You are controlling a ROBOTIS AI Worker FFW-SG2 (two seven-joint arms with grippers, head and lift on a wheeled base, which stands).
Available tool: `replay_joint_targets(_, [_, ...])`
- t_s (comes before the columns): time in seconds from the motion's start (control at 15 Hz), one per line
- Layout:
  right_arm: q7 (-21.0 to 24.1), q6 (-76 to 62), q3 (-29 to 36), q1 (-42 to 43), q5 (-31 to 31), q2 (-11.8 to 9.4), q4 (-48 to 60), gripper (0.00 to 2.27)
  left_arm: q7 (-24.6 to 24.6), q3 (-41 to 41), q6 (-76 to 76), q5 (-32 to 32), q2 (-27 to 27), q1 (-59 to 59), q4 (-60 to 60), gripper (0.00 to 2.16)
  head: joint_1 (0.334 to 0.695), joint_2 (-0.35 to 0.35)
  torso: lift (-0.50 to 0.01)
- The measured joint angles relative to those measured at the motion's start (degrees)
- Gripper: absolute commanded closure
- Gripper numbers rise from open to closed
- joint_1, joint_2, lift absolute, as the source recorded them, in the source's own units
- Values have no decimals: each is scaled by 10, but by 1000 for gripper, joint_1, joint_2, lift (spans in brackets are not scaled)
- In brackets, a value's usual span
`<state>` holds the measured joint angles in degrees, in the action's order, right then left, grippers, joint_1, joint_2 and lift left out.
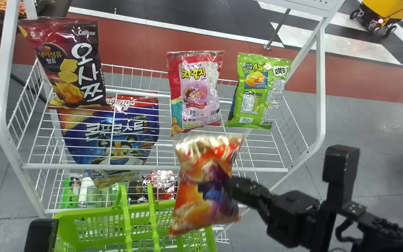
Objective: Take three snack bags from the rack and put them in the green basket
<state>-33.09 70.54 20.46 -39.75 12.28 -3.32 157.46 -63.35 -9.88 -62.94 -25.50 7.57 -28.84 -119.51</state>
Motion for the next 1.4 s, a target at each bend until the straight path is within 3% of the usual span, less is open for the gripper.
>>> replay_joint_targets(0.4, [0, 162, -35, -24, 43, -29, -9, 2074, -1, -1, 1, -1, -4, 9, 9, 1872, 695, -350, -7])
replay_joint_targets(0.67, [4, 148, -51, -16, 51, -40, -60, 1980, -2, -5, 1, -1, -5, 9, 10, 1872, 695, -350, -7])
replay_joint_targets(0.73, [7, 122, -61, -12, 49, -41, -79, 1693, -2, -6, 1, -1, -5, 8, 10, 1872, 695, -350, -7])
replay_joint_targets(0.8, [9, 96, -71, -9, 49, -40, -95, 765, -1, -7, 1, -1, -5, 7, 9, 1872, 695, -350, -7])
replay_joint_targets(0.87, [9, 71, -81, -5, 48, -39, -112, -2, -1, -8, 1, 0, -5, 6, 8, 1872, 695, -350, -7])
replay_joint_targets(1.27, [6, 86, -91, 3, 39, -41, -117, 56, -3, -6, 1, 0, -4, -1, 3, 1872, 695, -350, -7])
replay_joint_targets(1.4, [19, 8, -85, -8, 38, -33, -114, 60, -2, -9, 1, 2, -4, -1, 2, 1872, 695, -350, -7])
